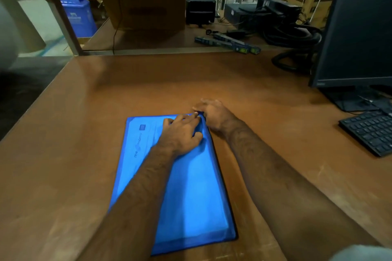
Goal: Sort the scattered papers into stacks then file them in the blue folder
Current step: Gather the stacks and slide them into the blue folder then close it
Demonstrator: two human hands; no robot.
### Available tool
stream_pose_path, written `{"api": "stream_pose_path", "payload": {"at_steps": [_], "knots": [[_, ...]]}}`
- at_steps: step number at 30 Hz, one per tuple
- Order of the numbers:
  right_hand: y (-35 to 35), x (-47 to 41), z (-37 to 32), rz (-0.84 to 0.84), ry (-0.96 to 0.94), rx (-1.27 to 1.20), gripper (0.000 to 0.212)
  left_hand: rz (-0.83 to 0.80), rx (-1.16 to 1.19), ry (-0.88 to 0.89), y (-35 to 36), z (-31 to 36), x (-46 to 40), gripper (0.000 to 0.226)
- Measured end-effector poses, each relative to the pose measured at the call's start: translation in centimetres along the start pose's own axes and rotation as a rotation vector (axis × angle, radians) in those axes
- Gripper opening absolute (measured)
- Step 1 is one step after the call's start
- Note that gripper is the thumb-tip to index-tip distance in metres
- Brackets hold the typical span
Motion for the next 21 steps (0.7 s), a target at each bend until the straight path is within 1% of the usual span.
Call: {"api": "stream_pose_path", "payload": {"at_steps": [2,4,6,8,10,11,12,14,16,19,21], "knots": [[-0.2,-0.5,0.6,0.049,0.023,0.010,0.037,0.013,-0.026,-0.002,0.5,-0.5,-0.7,0.095],[-0.3,-0.3,1.2,0.126,0.060,-0.002,0.022,0.032,-0.025,-0.014,0.9,-0.7,-1.3,0.092],[0.0,0.4,1.9,0.207,0.148,-0.042,0.014,0.053,-0.014,-0.018,1.2,-0.9,-1.6,0.087],[0.3,1.2,2.3,0.263,0.225,-0.125,0.019,0.073,-0.003,-0.012,1.3,-1.0,-1.6,0.084],[0.1,1.7,2.1,0.293,0.240,-0.163,0.027,0.079,0.008,-0.001,1.2,-1.0,-1.4,0.083],[0.1,1.9,2.0,0.303,0.239,-0.176,0.027,0.076,0.006,0.000,1.2,-1.0,-1.4,0.083],[-0.1,2.1,1.8,0.310,0.243,-0.192,0.025,0.072,-0.001,-0.004,1.2,-1.0,-1.3,0.083],[-0.3,2.7,1.4,0.331,0.235,-0.217,0.014,0.070,-0.029,-0.021,1.3,-0.9,-1.3,0.081],[-0.2,3.7,0.9,0.360,0.193,-0.202,0.006,0.065,-0.041,-0.052,1.3,-1.0,-1.3,0.080],[0.2,6.4,0.3,0.404,0.173,-0.195,0.009,0.061,-0.074,-0.072,1.2,-0.7,-1.3,0.081],[0.5,9.1,-0.2,0.425,0.162,-0.201,0.012,0.066,-0.095,-0.076,1.1,-0.5,-1.3,0.077]]}}
Point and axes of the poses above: each hand's wrist, its own x-axis away from the middle knuckle, its own y-axis out of the palm, z = x × y, the point moved 4 cm from there along -x, towards the middle knuckle, and after that the axes turned 7 degrees about x, right-handed, at the moved point
